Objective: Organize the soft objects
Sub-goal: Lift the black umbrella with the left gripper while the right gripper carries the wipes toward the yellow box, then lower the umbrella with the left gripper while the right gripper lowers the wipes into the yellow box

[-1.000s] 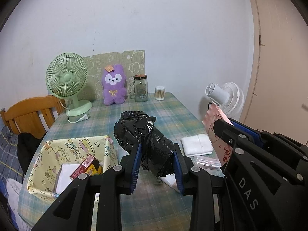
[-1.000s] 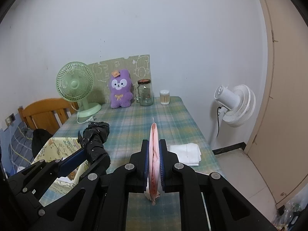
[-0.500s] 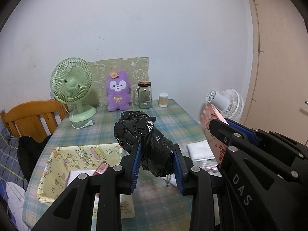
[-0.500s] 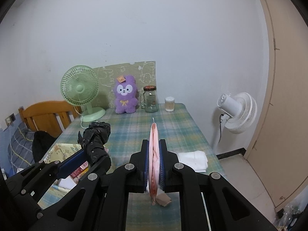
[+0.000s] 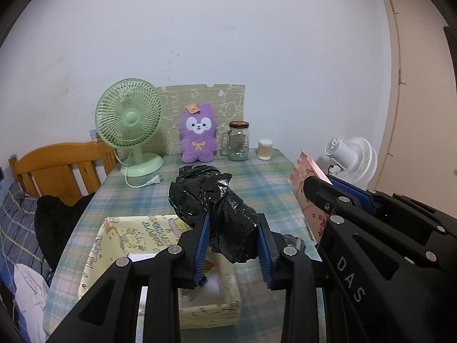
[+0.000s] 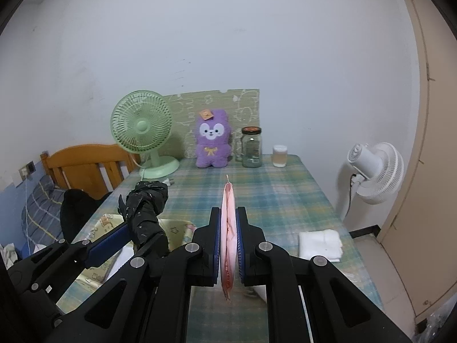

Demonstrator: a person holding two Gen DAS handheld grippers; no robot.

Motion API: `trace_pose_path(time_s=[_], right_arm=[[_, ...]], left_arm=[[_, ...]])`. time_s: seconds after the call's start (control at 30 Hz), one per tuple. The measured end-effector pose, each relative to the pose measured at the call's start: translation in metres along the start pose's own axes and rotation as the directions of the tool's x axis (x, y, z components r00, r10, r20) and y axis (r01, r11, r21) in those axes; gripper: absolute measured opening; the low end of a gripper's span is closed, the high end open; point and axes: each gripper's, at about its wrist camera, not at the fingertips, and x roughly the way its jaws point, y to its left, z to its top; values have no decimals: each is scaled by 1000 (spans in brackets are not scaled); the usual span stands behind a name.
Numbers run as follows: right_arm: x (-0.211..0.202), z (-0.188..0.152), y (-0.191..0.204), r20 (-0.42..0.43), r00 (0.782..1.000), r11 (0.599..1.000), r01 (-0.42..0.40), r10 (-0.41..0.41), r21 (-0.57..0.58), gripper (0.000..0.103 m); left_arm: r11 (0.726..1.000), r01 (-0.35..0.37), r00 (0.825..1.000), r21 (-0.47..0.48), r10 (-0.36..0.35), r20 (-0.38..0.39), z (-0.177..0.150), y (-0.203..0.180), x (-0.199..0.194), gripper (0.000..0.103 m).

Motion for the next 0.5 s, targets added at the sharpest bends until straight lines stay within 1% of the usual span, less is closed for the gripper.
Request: trace_pose_path(time_s=[0.5], right_arm=[[35, -5, 43, -50, 997, 998, -66, 65, -20, 13]], left_arm=[[999, -41, 999, -28, 40, -33, -8, 45, 15, 31]])
